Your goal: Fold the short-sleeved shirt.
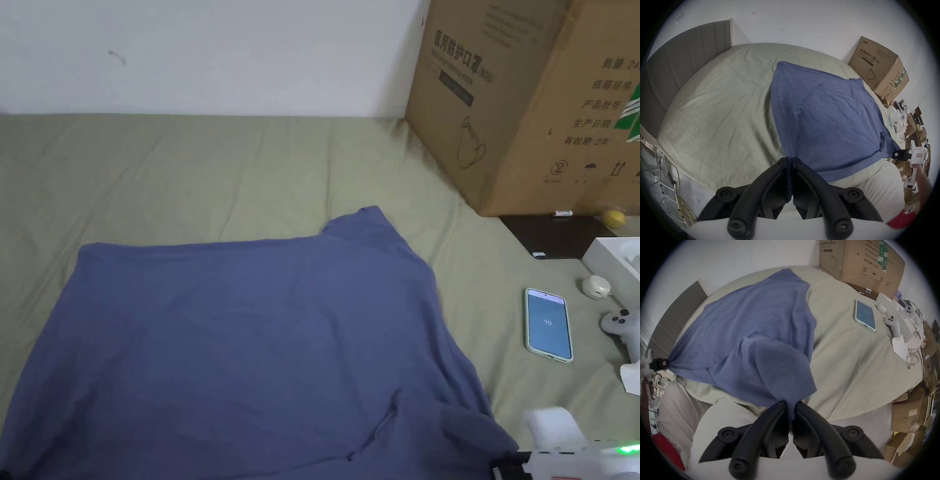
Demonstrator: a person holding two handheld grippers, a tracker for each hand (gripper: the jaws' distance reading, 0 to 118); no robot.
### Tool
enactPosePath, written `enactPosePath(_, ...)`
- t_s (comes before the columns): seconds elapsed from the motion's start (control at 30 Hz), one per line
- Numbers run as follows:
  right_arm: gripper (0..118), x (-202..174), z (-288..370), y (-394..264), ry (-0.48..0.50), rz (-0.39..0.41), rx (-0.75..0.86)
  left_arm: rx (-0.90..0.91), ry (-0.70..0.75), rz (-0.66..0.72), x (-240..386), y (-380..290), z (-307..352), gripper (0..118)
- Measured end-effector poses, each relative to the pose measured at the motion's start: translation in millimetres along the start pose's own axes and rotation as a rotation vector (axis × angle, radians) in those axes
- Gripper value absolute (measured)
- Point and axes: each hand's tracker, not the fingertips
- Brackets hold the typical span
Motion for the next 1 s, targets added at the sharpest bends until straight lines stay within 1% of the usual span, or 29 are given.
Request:
enactPosePath(0.07,2,7,10,-1,0.032,-0.045,0.055,-0.002,-0.013,0.022,-7,0,0,4)
enactPosePath(0.13,2,9,25,4,0.069,-0.088,0.094,-0.002,-0.047,0.076,-12,4,2,4)
enactPosePath(0.23,2,13,43,13,0.098,-0.137,0.158,0.034,-0.113,0.148,-21,16,6,4)
enactPosePath(0.33,2,15,53,44,0.154,-0.208,0.224,0.066,-0.156,0.19,-29,46,1,4)
enactPosePath(0.4,2,11,52,78,0.199,-0.28,0.231,0.081,-0.163,0.196,-31,72,-11,4)
enactPosePath(0.5,2,17,31,124,0.226,-0.356,0.238,0.095,-0.172,0.239,-33,111,-41,4)
enactPosePath(0.53,2,18,19,140,0.225,-0.354,0.234,0.095,-0.175,0.262,-35,121,-52,4)
enactPosePath(0.6,2,19,-11,172,0.188,-0.353,0.24,0.088,-0.196,0.336,-39,142,-84,4)
enactPosePath(0.63,2,20,-24,183,0.177,-0.357,0.23,0.081,-0.195,0.351,-40,150,-96,4)
enactPosePath(0.73,2,19,-77,212,0.104,-0.427,0.175,0.053,-0.196,0.373,-41,169,-140,4)
enactPosePath(0.8,3,18,-107,223,0.086,-0.443,0.163,0.049,-0.196,0.378,-40,177,-160,5)
enactPosePath(0.83,7,16,-117,224,0.065,-0.447,0.167,0.053,-0.19,0.38,-40,177,-169,6)
enactPosePath(0.87,21,14,-124,225,0.013,-0.445,0.183,0.064,-0.184,0.375,-41,178,-175,17)
enactPosePath(0.9,38,12,-127,224,-0.029,-0.447,0.21,0.079,-0.161,0.368,-42,179,-178,39)
enactPosePath(0.93,63,13,-131,224,-0.043,-0.449,0.239,0.089,-0.155,0.369,-45,178,-180,70)
enactPosePath(0.97,101,11,-130,222,-0.051,-0.452,0.262,0.098,-0.152,0.37,-47,174,-180,106)
enactPosePath(1.0,118,10,-126,219,-0.048,-0.454,0.276,0.114,-0.155,0.368,-48,170,-175,118)
